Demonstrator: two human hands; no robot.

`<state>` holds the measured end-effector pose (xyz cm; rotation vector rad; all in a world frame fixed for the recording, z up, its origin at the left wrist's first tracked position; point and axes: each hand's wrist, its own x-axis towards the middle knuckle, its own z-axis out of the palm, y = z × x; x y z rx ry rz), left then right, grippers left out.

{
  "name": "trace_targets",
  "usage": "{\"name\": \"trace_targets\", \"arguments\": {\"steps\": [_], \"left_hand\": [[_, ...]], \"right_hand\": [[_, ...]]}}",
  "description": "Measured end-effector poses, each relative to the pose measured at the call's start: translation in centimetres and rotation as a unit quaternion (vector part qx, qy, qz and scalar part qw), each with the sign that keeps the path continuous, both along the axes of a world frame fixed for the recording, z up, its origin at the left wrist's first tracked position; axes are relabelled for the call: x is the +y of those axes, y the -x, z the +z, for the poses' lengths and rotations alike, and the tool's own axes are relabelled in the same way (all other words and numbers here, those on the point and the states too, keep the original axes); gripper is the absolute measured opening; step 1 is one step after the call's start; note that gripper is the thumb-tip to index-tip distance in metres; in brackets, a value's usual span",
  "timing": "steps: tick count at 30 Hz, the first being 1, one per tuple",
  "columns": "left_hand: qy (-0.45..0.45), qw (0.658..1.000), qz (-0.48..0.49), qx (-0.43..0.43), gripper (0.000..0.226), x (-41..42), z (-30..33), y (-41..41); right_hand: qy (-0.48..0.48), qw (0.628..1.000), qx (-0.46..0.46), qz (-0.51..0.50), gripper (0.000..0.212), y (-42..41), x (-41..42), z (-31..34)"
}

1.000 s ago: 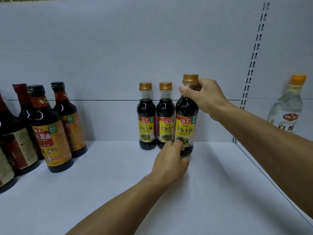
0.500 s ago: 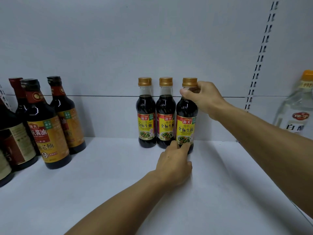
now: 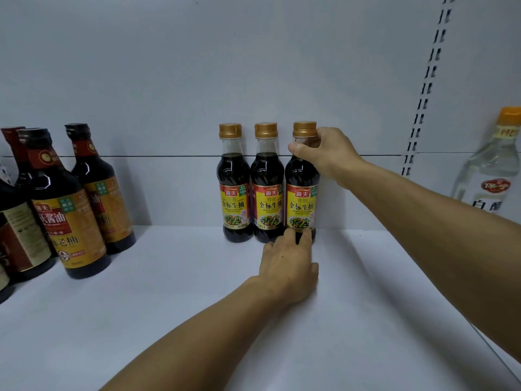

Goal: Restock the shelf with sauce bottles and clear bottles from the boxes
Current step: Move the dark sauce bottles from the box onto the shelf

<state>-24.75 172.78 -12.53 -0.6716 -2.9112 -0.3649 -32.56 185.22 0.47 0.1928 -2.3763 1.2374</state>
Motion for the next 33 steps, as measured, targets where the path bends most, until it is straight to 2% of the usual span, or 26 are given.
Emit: {"name": "trace_targets", "arguments": {"steps": [13, 24, 28, 33], "left_hand": [[0.01, 0.999, 0.014, -0.035, 0.073, 1.2, -0.8, 0.9], [-0.028, 0.999, 0.01, -0.041, 0.045, -0.8, 0.6, -0.3], [-0.05, 0.998, -0.004, -0.032, 0.054, -1.9, 1.3, -2.0], [-0.064, 0.997, -0.032, -0.02, 0.054, -3.7, 2.8, -5.2]], "right_hand": [[-0.043, 0.998, 0.022, -0.039, 0.041, -0.1, -0.1, -0.3], [-0.085, 0.989, 0.026, -0.116, 0.063, -1.8, -0.7, -0.4], [-0.097, 0.981, 0.019, -0.167, 0.072, -3.7, -1.0, -0.6], [-0.12, 0.971, 0.018, -0.206, 0.067, -7.4, -2.2, -1.0]]}}
